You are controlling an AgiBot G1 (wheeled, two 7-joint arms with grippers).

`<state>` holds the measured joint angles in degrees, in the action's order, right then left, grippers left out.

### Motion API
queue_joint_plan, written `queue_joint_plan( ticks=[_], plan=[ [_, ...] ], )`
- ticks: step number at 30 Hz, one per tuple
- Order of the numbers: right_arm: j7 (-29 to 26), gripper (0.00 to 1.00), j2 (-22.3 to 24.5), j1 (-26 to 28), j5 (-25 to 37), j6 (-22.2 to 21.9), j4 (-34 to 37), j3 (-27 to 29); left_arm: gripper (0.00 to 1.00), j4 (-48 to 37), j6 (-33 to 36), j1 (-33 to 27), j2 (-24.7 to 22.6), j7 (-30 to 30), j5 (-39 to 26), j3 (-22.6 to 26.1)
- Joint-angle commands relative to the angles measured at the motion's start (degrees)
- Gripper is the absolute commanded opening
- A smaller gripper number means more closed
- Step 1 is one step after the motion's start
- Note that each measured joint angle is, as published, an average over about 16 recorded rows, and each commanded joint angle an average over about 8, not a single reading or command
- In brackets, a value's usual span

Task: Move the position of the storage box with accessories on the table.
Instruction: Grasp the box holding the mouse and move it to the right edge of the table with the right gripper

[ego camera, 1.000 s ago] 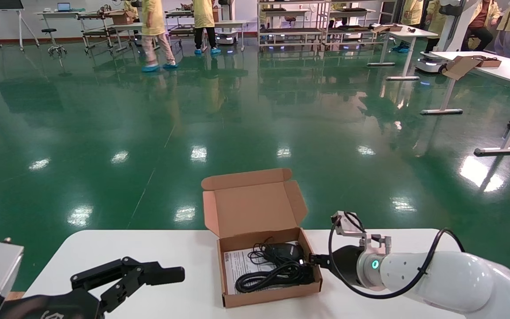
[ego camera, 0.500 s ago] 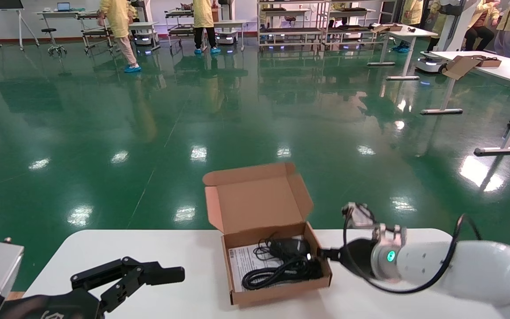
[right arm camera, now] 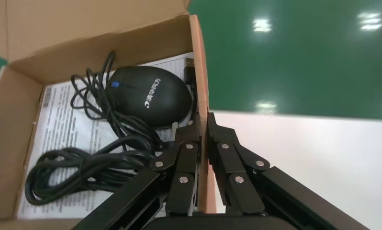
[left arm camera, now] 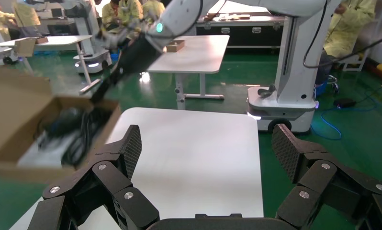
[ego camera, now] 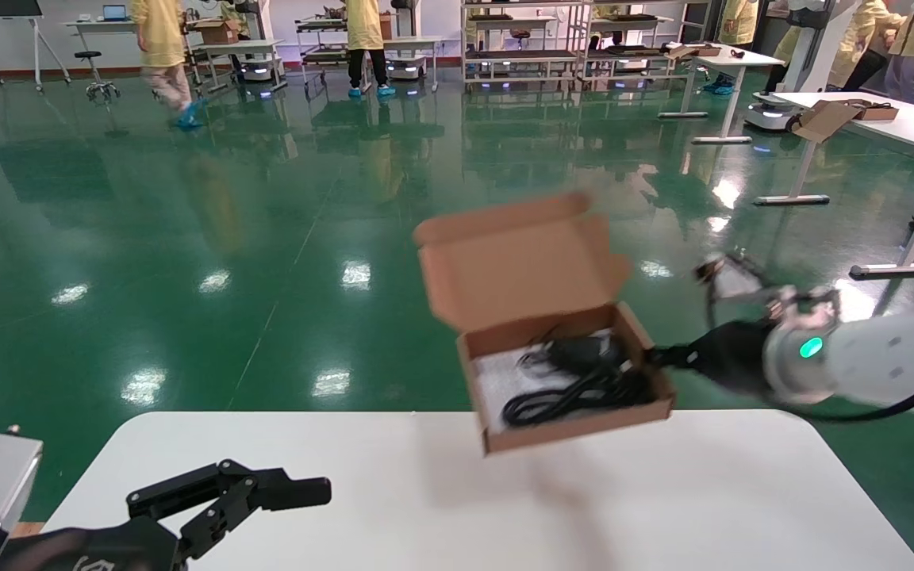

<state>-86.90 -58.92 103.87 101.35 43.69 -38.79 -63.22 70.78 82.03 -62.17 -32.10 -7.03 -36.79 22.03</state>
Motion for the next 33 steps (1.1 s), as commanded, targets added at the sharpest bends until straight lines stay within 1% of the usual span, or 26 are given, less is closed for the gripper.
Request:
queue_joint_plan(
  ticks=[1,8,15,25,33],
  plan=[
    [0.0,0.00,1.1,1.7,0.9,0.6,0.0,-0.1,1.00,0.0,0.0,0.0,0.0,0.0,0.0,0.0],
    [4.1,0.00,4.2,5.7,1.9,0.9,5.1,0.3,1.00,0.0,0.0,0.0,0.0,0.0,0.0,0.0],
    [9.6,0.00,6.9,6.3,0.7,0.7,10.8,1.0,1.00,0.0,0.0,0.0,0.0,0.0,0.0,0.0],
    [17.7,0.00,11.3,3.3,-3.2,1.7,15.2,2.6,1.00,0.0,0.0,0.0,0.0,0.0,0.0,0.0],
    [23.0,0.00,14.3,-2.2,-7.0,1.1,17.2,4.0,1.00,0.0,0.0,0.0,0.0,0.0,0.0,0.0]
  ],
)
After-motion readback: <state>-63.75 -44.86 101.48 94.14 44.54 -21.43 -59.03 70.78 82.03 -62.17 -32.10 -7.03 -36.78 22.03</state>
